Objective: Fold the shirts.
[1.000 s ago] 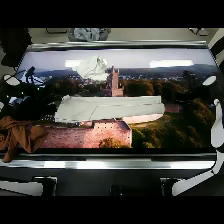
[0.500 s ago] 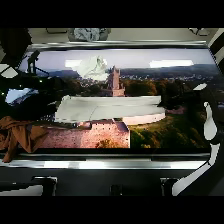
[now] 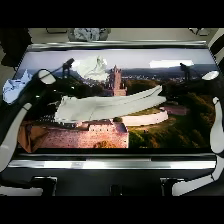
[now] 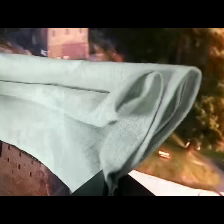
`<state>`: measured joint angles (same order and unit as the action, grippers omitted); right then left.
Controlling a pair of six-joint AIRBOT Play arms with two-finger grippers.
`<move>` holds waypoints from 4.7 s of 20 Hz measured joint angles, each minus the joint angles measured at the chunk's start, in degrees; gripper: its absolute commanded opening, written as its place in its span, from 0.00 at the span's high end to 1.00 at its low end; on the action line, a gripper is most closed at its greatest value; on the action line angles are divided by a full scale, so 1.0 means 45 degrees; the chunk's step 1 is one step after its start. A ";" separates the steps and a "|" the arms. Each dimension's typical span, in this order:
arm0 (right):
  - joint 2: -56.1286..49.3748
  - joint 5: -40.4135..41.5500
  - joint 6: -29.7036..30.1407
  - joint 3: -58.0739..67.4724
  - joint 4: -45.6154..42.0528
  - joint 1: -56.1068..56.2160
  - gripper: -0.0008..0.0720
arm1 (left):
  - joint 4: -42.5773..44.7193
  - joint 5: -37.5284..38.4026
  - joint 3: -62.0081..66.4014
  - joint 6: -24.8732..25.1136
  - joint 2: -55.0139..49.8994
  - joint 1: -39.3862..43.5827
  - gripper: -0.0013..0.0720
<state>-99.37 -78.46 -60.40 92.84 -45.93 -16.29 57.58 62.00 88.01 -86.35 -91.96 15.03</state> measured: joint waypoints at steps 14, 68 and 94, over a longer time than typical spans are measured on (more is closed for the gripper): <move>0.6863 -0.2346 0.0189 0.0000 0.0199 0.0029 0.92 | -0.7742 -0.4046 0.0083 -0.0408 -0.4197 0.4741 0.94; 0.0758 0.3249 -0.0554 -0.4469 -0.2089 0.4668 0.92 | -0.0549 0.1239 0.0189 0.0180 0.7237 -0.6086 0.94; 0.1409 -0.1656 -0.0423 0.2059 -0.4420 -0.7329 0.92 | -0.0549 0.1695 0.0189 0.0228 0.6863 -0.6086 0.94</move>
<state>-93.03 -85.91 -62.30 102.10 -65.82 -49.28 55.11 69.63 88.86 -85.32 -61.08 -12.36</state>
